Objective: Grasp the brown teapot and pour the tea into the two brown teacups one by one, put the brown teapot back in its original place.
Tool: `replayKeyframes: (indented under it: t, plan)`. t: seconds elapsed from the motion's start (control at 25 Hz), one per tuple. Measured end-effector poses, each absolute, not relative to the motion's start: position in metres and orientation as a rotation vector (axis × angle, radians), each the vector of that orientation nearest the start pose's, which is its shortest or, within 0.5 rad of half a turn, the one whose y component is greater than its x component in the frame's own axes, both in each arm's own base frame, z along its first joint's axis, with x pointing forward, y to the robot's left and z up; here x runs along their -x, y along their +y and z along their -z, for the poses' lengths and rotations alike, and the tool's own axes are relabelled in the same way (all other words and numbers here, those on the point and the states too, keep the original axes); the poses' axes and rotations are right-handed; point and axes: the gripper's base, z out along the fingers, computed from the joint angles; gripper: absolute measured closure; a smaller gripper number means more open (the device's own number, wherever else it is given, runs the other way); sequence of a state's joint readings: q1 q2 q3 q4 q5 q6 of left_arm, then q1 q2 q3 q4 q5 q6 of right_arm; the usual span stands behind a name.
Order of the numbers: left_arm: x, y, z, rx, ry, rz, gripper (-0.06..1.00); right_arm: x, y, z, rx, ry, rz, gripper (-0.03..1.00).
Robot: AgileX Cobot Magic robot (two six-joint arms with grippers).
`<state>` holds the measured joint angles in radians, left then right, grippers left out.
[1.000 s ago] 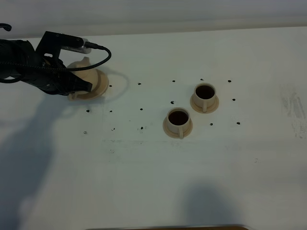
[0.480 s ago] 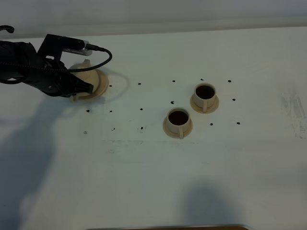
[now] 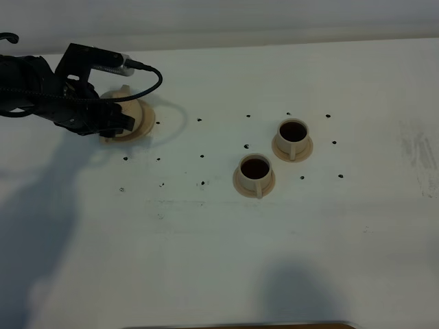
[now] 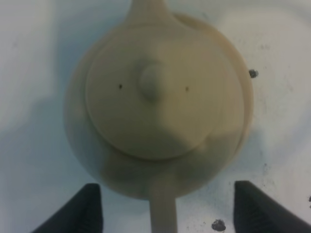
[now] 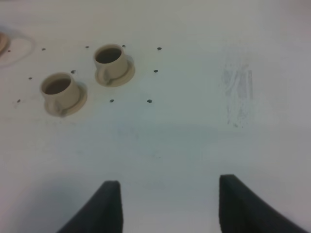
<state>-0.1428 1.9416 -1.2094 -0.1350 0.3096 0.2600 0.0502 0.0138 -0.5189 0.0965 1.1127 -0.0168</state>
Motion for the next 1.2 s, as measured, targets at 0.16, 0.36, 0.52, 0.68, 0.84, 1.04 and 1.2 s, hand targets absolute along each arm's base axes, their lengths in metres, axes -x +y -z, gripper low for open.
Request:
replayKeyframes:
  t: [0.16, 0.36, 0.52, 0.68, 0.84, 1.04, 1.2]
  plan:
    - [-0.396, -0.061, -0.188, -0.357, 2.444, 0.054, 0.28, 0.008, 0.007, -0.279, 0.078, 2.089, -0.137, 0.53]
    - [-0.388, -0.052, -0.229, -0.339, 2.359, 0.030, 0.33, 0.008, 0.007, -0.279, 0.078, 2.089, -0.137, 0.53]
    - [-0.378, -0.025, -0.250, -0.271, 2.365, -0.008, 0.37, 0.008, 0.007, -0.279, 0.078, 2.089, -0.137, 0.53]
    - [-0.367, 0.004, -0.269, -0.198, 2.373, -0.056, 0.37, 0.008, 0.007, -0.279, 0.078, 2.089, -0.137, 0.53]
    - [-0.349, 0.030, -0.288, -0.104, 2.373, -0.088, 0.37, 0.008, 0.007, -0.279, 0.078, 2.089, -0.137, 0.53]
    - [-0.308, 0.060, -0.306, 0.025, 2.329, -0.149, 0.38, 0.008, 0.007, -0.279, 0.078, 2.089, -0.137, 0.53]
    - [-0.268, 0.075, -0.321, 0.134, 2.266, -0.194, 0.40, 0.008, 0.007, -0.279, 0.078, 2.089, -0.137, 0.53]
